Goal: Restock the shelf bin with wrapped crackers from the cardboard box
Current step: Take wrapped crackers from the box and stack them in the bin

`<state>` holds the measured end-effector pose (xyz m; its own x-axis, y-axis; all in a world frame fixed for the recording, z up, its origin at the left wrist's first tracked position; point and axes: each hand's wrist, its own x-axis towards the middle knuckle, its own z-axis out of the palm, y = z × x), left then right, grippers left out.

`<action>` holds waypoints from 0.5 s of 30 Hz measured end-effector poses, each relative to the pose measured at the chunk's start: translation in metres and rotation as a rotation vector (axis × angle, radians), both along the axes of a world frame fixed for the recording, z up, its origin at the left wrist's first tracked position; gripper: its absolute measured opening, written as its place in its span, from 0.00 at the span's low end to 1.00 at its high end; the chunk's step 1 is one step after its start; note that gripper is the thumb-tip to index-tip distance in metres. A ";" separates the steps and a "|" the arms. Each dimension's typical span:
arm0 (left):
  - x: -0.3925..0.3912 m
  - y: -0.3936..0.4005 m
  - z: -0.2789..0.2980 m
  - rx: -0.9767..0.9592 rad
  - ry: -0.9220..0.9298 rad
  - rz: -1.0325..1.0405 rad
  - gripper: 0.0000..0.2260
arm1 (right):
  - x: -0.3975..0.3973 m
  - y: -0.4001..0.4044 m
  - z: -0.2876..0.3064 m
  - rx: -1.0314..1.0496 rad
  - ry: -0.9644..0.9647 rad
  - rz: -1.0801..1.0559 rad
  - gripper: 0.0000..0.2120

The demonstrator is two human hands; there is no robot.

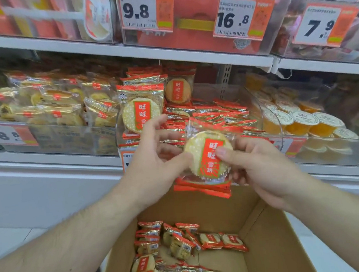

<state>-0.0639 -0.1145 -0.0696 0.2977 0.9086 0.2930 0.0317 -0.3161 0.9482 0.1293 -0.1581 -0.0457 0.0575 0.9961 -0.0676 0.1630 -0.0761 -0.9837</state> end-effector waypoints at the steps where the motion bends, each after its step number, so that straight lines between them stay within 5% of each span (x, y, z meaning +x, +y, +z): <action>1: -0.002 0.003 0.002 0.091 0.018 0.141 0.30 | 0.002 0.010 0.011 0.056 0.003 -0.046 0.10; 4: -0.010 0.016 0.004 0.399 0.285 0.560 0.26 | 0.009 0.050 0.038 0.271 -0.120 -0.198 0.04; 7: -0.012 0.028 -0.002 0.405 0.475 0.780 0.34 | 0.013 0.094 0.047 0.412 -0.318 -0.249 0.05; 15: -0.004 0.040 -0.019 0.226 0.484 0.691 0.43 | 0.004 0.177 0.037 0.394 -0.518 -0.200 0.17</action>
<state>-0.0680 -0.0747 -0.0888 -0.1602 0.8669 0.4721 0.6686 -0.2566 0.6980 0.1331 0.0184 -0.0084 0.1705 0.9073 0.3843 0.6404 0.1944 -0.7430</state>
